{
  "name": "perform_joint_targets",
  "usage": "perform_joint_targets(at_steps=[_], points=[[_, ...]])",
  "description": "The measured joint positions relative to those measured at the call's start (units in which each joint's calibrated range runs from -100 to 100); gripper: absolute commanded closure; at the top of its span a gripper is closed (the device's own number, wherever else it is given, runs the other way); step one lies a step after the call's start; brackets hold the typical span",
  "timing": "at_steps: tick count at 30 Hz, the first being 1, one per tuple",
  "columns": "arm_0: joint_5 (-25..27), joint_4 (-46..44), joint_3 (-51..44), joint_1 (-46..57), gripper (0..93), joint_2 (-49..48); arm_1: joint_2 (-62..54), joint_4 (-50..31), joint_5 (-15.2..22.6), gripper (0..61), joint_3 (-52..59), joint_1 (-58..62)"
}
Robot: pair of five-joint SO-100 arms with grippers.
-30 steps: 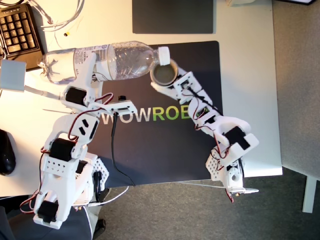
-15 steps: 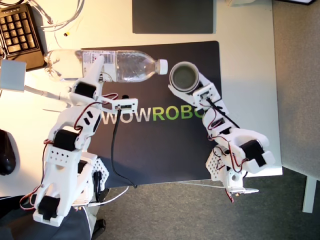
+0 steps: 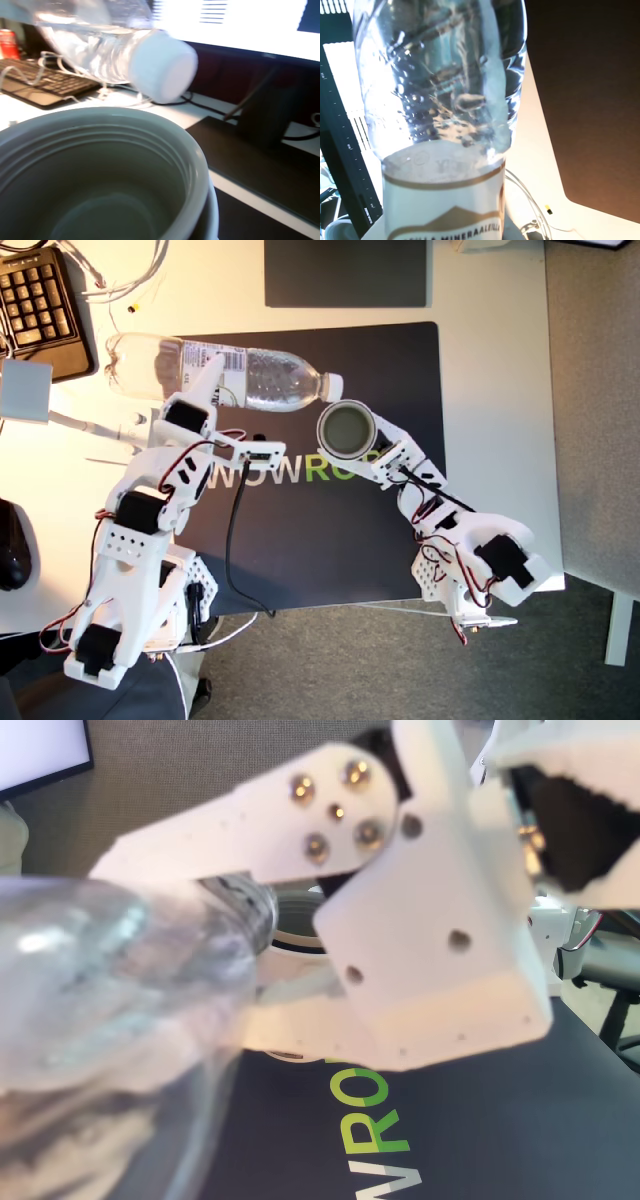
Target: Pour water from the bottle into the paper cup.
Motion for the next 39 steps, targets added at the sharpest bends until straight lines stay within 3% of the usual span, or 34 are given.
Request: perform_joint_targets(at_steps=[11, 25, 39], points=[[0.0, 0.81, -0.27, -0.09, 92.7, 0.0, 5.4, 1.05, -1.17, 61.2, -3.69, -2.7], [-3.42, 11.97, -20.12, -0.65, 92.7, 5.57, 5.75, 12.57, -0.59, 61.2, -12.24, 5.89], [-6.3, 15.14, -22.47, -0.65, 92.7, 7.67, 2.09, 14.19, -0.59, 61.2, -12.96, 4.1]])
